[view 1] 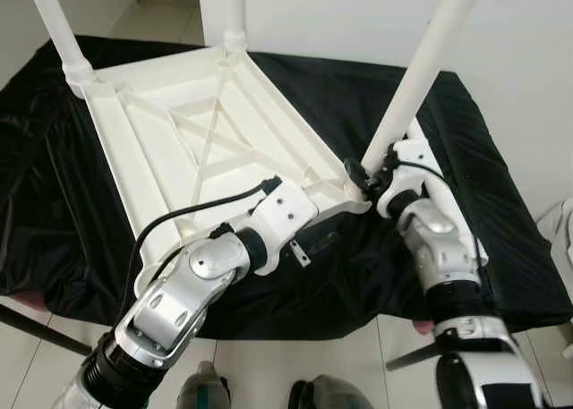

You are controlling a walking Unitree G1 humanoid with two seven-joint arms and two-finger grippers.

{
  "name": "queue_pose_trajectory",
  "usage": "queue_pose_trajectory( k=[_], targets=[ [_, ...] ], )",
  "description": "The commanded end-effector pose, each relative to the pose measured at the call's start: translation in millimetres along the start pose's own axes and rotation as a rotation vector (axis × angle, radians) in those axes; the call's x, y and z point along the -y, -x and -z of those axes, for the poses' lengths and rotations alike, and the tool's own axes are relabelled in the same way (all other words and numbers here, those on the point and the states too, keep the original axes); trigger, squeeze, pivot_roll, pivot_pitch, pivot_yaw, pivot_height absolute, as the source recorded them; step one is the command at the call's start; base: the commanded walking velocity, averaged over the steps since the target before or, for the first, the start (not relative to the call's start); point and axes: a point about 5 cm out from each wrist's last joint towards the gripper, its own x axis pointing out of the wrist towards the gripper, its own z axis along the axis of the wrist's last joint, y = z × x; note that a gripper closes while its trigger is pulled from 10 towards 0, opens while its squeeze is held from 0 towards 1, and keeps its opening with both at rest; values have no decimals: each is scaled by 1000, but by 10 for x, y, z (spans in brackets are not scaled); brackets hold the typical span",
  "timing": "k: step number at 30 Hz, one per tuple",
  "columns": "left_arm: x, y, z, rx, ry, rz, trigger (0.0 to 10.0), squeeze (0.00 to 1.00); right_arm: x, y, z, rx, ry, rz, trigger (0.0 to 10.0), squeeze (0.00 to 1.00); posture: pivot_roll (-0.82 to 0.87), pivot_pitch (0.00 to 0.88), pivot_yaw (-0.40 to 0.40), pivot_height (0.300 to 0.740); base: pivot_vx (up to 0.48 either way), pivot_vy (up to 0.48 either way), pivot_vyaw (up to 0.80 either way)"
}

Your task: Building children table

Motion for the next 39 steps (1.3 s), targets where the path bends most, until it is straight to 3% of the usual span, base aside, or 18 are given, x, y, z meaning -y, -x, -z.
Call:
queue_pose_trajectory(
  k=[1, 6, 8, 10, 25, 26, 31, 37, 38, 39],
  targets=[
    [56, 16, -6, -2, -2, 48, 10000, 0, -22, 46, 67, -29, -27, 80, 10000, 0, 47, 41, -55, 740, 0, 0, 0],
    [57, 15, -3, -4, -4, 53, 10000, 0, -74, 116, 35, -6, -35, 221, 10000, 0, 47, 41, -55, 740, 0, 0, 0],
    [63, 1, -6, -1, -5, 61, 10000, 0, -124, 215, 3, 10, -50, 389, 10000, 0, 42, 36, -55, 740, 0, 0, 0],
    [66, -2, -6, -1, -6, 63, 10000, 0, -160, 256, -9, 13, -50, 432, 10000, 0, 38, 30, -55, 740, 0, 0, 0],
    [60, 4, 5, -3, -7, 59, 10000, 0, -284, 329, -9, -22, -33, 460, 10000, 0, 49, 9, -63, 740, 0, 0, 0],
    [59, 5, 6, -4, -6, 58, 10000, 0, -293, 328, -11, -24, -44, 458, 10000, 1000, 49, 9, -63, 740, 0, 0, 0],
    [54, 6, 5, -4, -7, 55, 10000, 0, -282, 314, -43, -10, -74, 429, 10000, 1000, 46, 8, -63, 740, 0, 0, 0],
    [46, -4, 1, -3, -8, 54, 10000, 0, -241, 229, -66, 6, -96, 267, 10000, 1000, 42, 9, -61, 740, 0, 0, 0],
    [43, -9, -1, -2, -9, 54, 10000, 0, -231, 199, -50, -10, -84, 180, 10000, 0, 39, 10, -59, 740, 0, 0, 0],
    [39, -12, -3, -2, -10, 54, 10000, 0, -223, 186, -43, -16, -81, 139, 10000, 0, 38, 12, -59, 740, 0, 0, 0]
  ],
)
